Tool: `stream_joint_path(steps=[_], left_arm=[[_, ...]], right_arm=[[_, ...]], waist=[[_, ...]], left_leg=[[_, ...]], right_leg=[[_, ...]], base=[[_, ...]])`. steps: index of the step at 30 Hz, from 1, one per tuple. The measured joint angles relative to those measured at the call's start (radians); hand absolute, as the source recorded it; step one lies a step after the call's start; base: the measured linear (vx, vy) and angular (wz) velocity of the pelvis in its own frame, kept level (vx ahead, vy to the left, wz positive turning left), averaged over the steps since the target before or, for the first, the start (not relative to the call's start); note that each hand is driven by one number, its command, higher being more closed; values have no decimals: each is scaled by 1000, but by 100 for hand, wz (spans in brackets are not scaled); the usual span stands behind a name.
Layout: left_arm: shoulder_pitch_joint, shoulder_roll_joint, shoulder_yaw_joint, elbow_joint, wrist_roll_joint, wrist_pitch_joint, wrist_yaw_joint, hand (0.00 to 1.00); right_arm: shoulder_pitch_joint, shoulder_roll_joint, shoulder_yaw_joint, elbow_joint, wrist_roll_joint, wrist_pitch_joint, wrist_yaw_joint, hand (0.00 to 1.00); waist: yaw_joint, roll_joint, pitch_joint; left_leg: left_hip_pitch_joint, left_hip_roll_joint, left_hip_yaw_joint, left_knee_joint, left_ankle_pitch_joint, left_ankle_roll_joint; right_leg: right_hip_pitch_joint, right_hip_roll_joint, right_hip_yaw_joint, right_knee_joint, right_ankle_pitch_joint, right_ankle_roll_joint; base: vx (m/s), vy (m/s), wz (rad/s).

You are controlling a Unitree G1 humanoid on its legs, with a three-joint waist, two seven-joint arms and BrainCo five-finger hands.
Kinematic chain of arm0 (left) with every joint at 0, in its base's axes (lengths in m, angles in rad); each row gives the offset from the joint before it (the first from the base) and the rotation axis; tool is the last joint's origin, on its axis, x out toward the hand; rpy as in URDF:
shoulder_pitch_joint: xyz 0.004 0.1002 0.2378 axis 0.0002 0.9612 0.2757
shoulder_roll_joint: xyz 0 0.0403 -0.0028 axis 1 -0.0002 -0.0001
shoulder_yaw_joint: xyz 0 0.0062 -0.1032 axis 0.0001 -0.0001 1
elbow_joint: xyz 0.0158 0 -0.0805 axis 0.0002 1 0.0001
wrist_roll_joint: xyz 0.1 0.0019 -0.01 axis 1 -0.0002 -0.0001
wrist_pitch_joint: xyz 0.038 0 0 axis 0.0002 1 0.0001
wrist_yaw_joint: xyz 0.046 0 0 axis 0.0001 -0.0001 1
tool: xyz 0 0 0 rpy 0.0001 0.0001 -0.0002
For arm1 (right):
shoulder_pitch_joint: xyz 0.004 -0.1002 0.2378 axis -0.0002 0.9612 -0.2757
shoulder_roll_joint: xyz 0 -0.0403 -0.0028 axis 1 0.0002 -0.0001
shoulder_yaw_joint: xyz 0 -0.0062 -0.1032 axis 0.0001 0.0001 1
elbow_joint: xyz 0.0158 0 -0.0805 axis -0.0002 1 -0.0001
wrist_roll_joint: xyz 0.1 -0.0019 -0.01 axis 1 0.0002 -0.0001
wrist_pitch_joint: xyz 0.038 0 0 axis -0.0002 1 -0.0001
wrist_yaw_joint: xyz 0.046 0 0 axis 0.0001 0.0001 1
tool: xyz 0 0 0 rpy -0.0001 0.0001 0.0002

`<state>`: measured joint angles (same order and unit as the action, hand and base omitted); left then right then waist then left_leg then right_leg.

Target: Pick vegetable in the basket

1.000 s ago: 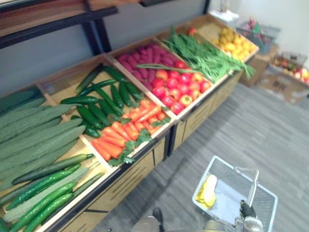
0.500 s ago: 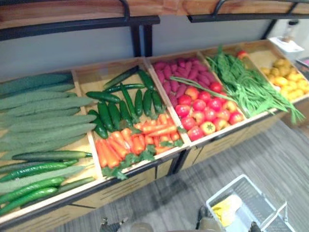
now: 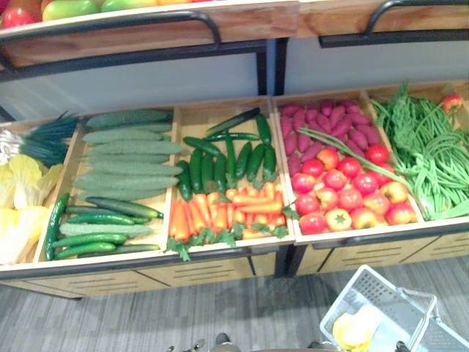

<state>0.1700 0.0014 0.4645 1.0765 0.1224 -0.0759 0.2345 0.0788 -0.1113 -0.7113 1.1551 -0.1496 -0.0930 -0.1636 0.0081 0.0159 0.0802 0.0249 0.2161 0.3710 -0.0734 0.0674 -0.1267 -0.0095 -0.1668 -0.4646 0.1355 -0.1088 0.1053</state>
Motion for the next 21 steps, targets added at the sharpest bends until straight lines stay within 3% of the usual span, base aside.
stream_joint_path(steps=[5,8,11,13,14,17,21], left_arm=[[-10,1,57,0,-29,0,38,0],[-23,2,121,-6,-85,-2,74,0],[-33,0,146,-137,-121,-10,137,0],[-26,0,119,-259,-113,-23,181,0],[-19,0,79,-350,-84,-56,219,0],[-17,0,9,-468,9,-95,270,0],[-17,-1,-68,-622,106,-113,323,0]], right_arm=[[-8,35,-18,-1,0,-2,-1,100],[-6,33,-28,-2,0,-2,-1,100],[-7,33,-25,-2,-1,-2,-2,100],[-7,33,-13,-2,0,-4,-6,100],[-6,33,10,-4,0,-10,-13,100],[-6,33,41,-9,0,-23,-28,100],[-4,36,74,-10,0,-32,-29,100]], waist=[[-2,-26,8],[-3,-26,6],[-3,-27,7],[-3,-27,8],[-3,-27,8],[-2,-26,8],[-3,-31,6]], left_leg=[[18,-63,23,-22,-14,18],[33,-86,43,-22,-30,27],[31,-94,46,-22,-33,28],[30,-94,31,-22,-33,28],[29,-94,26,-22,-32,28],[30,-95,19,-23,-33,28],[32,-95,3,-25,-33,28]], right_leg=[[16,-33,51,-60,51,29],[16,-50,81,-67,58,37],[13,-56,90,-69,61,40],[14,-56,89,-67,61,40],[16,-55,89,-68,61,39],[22,-55,89,-69,60,39],[35,-54,91,-72,59,36]], base=[[2,134,-8],[37,101,-24],[71,30,-6],[47,-14,6],[39,-13,6],[35,-7,8],[6,2,12]])
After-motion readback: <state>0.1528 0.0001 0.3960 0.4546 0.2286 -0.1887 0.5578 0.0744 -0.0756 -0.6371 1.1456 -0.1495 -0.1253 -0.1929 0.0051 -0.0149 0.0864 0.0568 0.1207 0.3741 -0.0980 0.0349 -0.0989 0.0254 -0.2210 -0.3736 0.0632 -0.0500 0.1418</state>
